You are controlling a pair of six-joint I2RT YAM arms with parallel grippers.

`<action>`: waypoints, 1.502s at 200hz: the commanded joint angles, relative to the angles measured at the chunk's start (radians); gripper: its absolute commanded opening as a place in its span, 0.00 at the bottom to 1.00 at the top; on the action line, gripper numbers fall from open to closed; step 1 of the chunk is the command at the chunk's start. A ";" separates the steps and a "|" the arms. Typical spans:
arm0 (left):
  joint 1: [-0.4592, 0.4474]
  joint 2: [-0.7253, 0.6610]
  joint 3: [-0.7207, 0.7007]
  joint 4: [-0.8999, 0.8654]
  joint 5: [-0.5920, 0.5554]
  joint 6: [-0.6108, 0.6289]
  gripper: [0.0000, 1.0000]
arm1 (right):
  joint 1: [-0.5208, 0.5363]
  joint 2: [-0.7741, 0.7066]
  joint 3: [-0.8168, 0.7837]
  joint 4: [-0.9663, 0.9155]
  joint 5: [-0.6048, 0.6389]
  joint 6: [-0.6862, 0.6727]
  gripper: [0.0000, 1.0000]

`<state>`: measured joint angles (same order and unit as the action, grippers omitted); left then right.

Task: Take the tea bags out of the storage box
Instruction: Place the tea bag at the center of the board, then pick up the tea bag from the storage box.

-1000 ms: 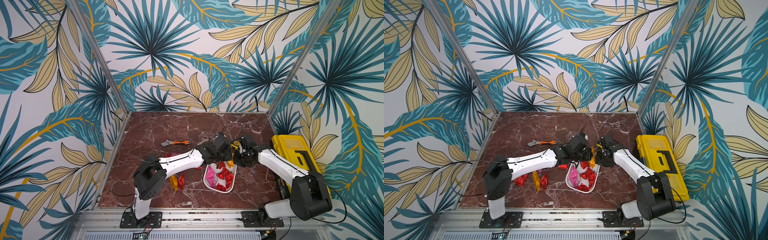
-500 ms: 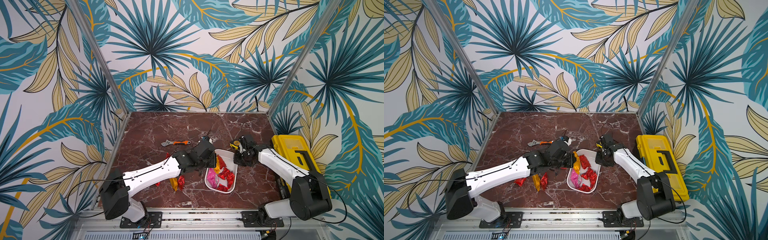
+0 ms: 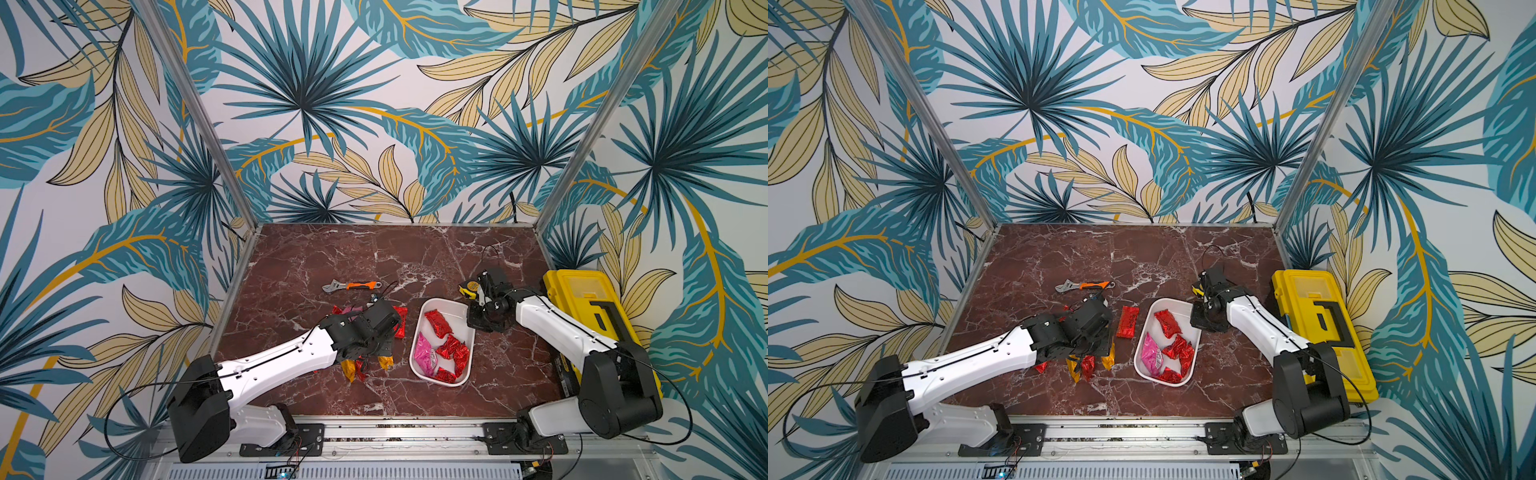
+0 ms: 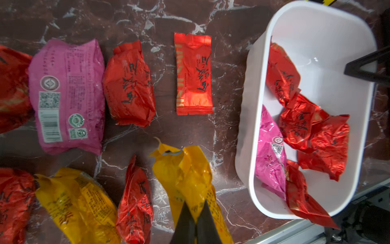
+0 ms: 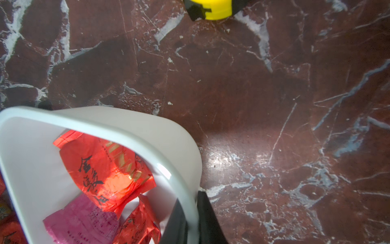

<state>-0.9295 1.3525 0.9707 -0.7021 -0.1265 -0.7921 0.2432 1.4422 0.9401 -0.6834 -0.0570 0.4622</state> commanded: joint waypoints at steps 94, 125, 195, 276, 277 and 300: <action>0.008 0.155 -0.044 0.073 0.004 0.057 0.34 | 0.004 0.011 0.012 -0.018 -0.001 -0.008 0.16; 0.008 0.090 -0.026 0.116 0.029 0.079 0.47 | 0.004 0.003 0.016 -0.019 -0.001 -0.013 0.23; 0.008 -0.035 -0.080 0.409 0.226 0.016 0.65 | 0.008 -0.102 0.068 -0.072 0.100 -0.061 0.55; 0.024 -0.009 -0.195 0.566 0.189 -0.254 0.60 | 0.285 -0.083 0.096 -0.053 0.120 -0.125 0.62; 0.024 -0.010 -0.198 0.568 0.188 -0.258 0.60 | 0.287 -0.080 0.096 -0.050 0.119 -0.125 0.62; 0.026 -0.008 -0.231 0.605 0.200 -0.289 0.59 | 0.310 -0.006 0.089 -0.001 0.098 -0.124 0.64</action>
<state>-0.9100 1.3540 0.7841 -0.1646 0.0837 -1.0046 0.5362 1.3739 1.0451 -0.7212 0.0437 0.3515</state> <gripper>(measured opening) 0.590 0.632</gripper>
